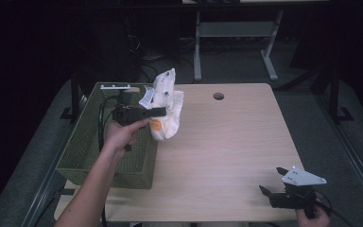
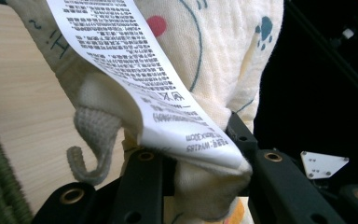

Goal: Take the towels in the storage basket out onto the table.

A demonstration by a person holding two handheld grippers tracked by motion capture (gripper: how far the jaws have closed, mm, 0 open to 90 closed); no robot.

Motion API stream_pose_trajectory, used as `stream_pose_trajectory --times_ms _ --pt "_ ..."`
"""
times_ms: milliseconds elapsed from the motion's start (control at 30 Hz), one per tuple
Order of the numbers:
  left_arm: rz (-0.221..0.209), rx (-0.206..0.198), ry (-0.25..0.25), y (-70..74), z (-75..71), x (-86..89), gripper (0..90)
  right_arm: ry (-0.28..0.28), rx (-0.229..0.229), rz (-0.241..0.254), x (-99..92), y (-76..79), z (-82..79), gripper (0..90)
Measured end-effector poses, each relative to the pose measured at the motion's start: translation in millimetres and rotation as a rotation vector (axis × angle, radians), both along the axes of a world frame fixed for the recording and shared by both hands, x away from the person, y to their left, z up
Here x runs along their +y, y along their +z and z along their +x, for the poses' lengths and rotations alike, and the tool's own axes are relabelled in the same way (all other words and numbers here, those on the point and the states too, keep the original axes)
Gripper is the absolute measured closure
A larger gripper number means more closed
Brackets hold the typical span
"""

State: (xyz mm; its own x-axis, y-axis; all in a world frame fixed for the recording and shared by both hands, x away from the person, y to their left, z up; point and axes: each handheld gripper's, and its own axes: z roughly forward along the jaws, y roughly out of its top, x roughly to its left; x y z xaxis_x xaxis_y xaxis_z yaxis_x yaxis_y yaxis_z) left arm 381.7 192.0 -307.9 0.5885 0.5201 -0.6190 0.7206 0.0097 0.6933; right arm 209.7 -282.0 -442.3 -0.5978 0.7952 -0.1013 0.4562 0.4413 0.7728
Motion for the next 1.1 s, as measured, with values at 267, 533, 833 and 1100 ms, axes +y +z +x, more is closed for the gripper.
stream_pose_trajectory --times_ms 267,533,833,1100 --pt "-0.004 -0.009 -0.024 -0.2 0.4 -16.8 72.5 0.004 -0.003 -0.001 -0.7 0.3 0.1 13.9" --pt "0.003 -0.002 -0.050 -6.4 3.3 -36.3 72.5 0.010 0.000 -0.002 -1.1 -1.0 1.5 13.9" --pt "0.011 0.009 -0.083 -16.1 9.2 -61.8 72.4 0.003 0.000 0.001 -2.1 -1.3 2.7 13.9" --pt "0.022 0.021 -0.103 -21.9 12.8 -78.8 72.4 0.004 -0.001 -0.003 -2.0 -1.4 3.4 13.9"
